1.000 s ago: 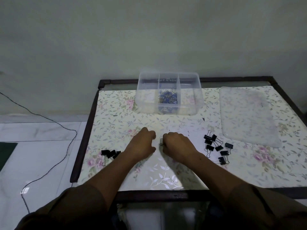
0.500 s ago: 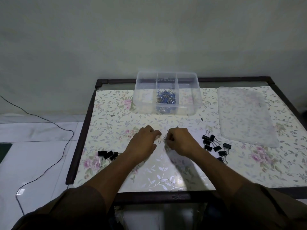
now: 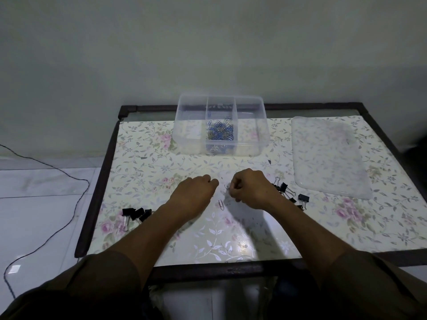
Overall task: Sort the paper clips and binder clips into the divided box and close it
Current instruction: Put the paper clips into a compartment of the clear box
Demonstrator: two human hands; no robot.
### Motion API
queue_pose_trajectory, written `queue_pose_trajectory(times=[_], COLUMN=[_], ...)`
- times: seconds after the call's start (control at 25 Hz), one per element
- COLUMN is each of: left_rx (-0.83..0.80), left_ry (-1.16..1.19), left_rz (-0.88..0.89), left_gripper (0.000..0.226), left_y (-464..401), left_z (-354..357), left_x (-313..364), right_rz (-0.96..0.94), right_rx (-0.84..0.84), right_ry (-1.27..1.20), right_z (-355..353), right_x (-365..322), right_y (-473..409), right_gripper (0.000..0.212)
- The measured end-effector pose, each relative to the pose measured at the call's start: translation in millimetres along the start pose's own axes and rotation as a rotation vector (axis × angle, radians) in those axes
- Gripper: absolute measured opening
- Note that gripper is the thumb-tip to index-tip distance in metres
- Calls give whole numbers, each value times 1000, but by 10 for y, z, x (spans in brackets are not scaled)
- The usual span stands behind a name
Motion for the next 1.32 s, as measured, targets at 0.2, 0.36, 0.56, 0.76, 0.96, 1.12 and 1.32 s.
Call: queue_pose_trajectory(times=[0.2, 0.36, 0.56, 0.76, 0.96, 1.12, 1.32], left_rx=[-68, -108, -42, -3, 328, 306, 298], left_ry=[209, 114, -2, 348, 668, 556, 567], left_rz=[124, 215, 286, 65, -220, -264, -295], left_gripper=[21, 17, 17, 11, 9, 9, 21], left_y=[34, 12, -59, -16, -543, -1082, -1127], left_z=[16, 23, 45, -187, -828, -971, -854], left_x=[149, 246, 306, 151, -364, -654, -700], right_rz=[-16, -7, 0, 16, -15, -6, -35], right_rx=[15, 14, -2, 55, 321, 386, 465], right_ry=[12, 8, 9, -209, -435, -291, -22], right_z=[-11, -29, -17, -163, -775, -919, -874], right_x=[21, 54, 81, -43, -357, -472, -390], right_y=[-6, -15, -32, -8, -399, -853, -935], right_gripper=[9, 9, 10, 8, 3, 5, 6])
Point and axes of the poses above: each hand's wrist, its own y-axis away from the middle knuckle, its own z-axis out of the palm, x = y × z, the point moved 5 cm from there along -y, towards the middle knuckle, and after that the axes turned 1 degree about -y, right-handed, at the moved point
